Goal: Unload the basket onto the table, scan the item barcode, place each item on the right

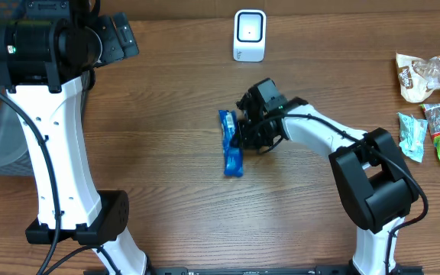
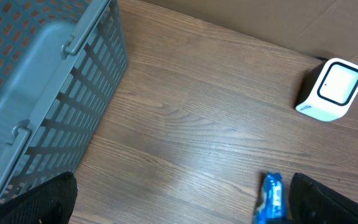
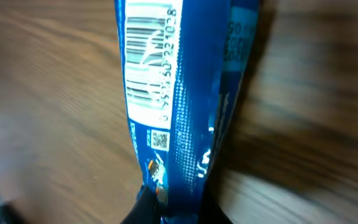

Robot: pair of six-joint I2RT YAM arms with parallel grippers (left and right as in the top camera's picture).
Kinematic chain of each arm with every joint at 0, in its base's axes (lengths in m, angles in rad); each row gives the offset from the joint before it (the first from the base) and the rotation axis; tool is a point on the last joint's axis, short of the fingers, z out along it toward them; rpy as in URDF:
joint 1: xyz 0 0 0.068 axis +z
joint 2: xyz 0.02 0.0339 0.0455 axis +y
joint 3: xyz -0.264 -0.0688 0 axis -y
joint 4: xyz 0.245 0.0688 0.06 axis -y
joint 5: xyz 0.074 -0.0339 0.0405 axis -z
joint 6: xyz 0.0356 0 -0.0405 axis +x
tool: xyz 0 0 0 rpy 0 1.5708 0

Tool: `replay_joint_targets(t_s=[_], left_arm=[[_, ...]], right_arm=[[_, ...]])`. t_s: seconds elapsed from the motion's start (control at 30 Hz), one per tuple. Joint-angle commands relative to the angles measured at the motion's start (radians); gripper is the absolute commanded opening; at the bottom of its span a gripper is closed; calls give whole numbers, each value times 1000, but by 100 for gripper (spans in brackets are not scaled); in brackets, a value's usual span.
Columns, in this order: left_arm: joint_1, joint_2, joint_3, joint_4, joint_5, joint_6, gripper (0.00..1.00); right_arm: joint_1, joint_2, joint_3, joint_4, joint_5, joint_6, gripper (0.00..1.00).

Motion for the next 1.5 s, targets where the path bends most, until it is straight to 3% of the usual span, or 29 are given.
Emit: replay_joint_targets(t_s=[0.0,0.1,0.17,0.2,0.27,0.3,0.33,0.4,0.57,0.87,1.0,1.23,1.47], left_arm=[[2,-4,0,-2,-13,8,100],[2,-4,0,-2,-13,8,100],[2,-4,0,-2,-13,8,100],[2,-4,0,-2,-13,8,100],[2,-4,0,-2,-13,8,100],[2,-4,0,-2,-13,8,100],[2,-4,0,-2,-13,8,100],[2,-4,0,-2,-13,8,100],[2,-4,0,-2,-13,8,100],[2,-4,0,-2,-13,8,100],[2,-4,0,-2,-13,8,100],[2,-4,0,-2,-13,8,100],[2,-4,0,-2,-13,8,100]], right_arm=[[25,8,104,-106,364,-82,4],[82,8,131,-144,616,-156,4],[116,18,130,-144,661,-163,8],[132,24,130,-143,650,-162,15],[161,46,130,-140,636,-163,43],[168,54,130,-140,639,-164,49],[172,55,130,-142,644,-167,65],[172,54,130,-141,643,-171,75],[142,37,193,-198,571,-171,77],[-93,-6,433,-398,145,-209,74],[-219,14,410,-401,-53,-216,75],[-312,89,248,-321,-474,-419,71],[-293,139,133,-165,-503,-394,70]])
